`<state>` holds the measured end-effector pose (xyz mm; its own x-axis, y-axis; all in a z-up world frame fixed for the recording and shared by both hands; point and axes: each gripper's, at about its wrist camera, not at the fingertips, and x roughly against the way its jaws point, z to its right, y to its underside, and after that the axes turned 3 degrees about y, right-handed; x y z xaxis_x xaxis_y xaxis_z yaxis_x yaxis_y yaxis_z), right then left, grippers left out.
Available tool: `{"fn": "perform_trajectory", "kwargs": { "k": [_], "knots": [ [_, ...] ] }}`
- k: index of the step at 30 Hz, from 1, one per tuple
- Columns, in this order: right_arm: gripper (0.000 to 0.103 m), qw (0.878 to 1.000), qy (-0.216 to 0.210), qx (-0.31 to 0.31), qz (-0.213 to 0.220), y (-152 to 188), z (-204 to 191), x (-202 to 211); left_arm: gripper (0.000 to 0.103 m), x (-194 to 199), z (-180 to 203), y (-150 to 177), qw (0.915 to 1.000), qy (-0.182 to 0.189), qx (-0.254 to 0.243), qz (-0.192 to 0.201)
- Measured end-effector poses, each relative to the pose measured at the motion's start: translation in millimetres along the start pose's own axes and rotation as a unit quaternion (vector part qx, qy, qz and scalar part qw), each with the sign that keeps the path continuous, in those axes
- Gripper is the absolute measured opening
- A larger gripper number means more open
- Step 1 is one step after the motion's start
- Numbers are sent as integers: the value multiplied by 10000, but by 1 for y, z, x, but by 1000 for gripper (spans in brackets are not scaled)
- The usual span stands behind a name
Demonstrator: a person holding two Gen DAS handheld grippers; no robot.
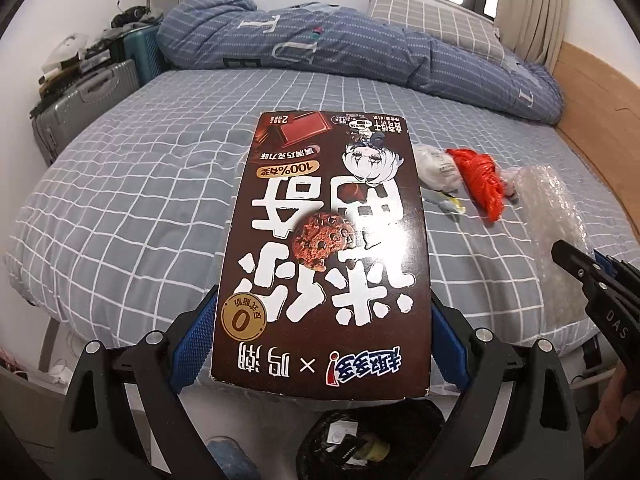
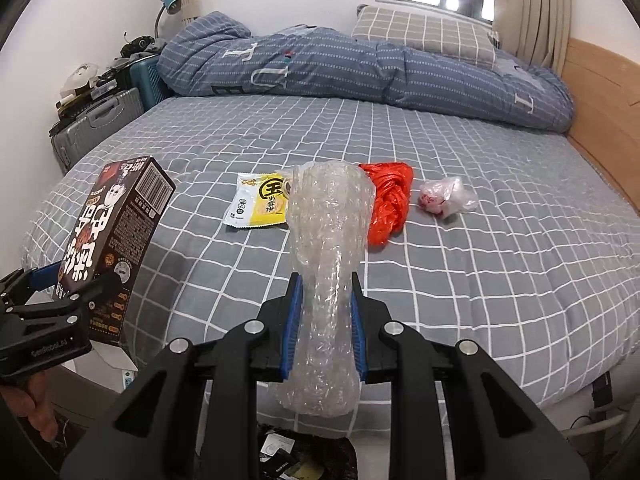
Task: Collect trash
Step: 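Lift and carry the brown box and bubble wrap in both tools over the bin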
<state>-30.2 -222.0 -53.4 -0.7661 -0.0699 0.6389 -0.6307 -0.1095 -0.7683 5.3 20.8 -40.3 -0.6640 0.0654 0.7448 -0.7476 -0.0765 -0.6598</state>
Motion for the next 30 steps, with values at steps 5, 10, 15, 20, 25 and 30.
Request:
{"fn": "perform_trajectory", "kwargs": {
  "k": [5,10,15,20,25,30],
  "knots": [
    [22,10000,41,-16,36,6,0,10,89,8,4,7,10000,62,-34,-1],
    [22,9999,39,-52,88,12,1,23,89,18,4,17,10000,83,-4,23],
    [22,9999,38,-70,72,22,-1,35,89,28,7,27,10000,47,-32,44],
    [22,10000,6,-61,12,34,-4,43,89,37,11,43,9999,94,-54,-32],
    [22,9999,-28,-47,-105,52,-10,52,89,42,12,65,9998,98,-40,-172],
    [22,9995,-55,-33,-294,77,-15,58,89,39,9,88,9991,64,-26,-415]
  ]
}}
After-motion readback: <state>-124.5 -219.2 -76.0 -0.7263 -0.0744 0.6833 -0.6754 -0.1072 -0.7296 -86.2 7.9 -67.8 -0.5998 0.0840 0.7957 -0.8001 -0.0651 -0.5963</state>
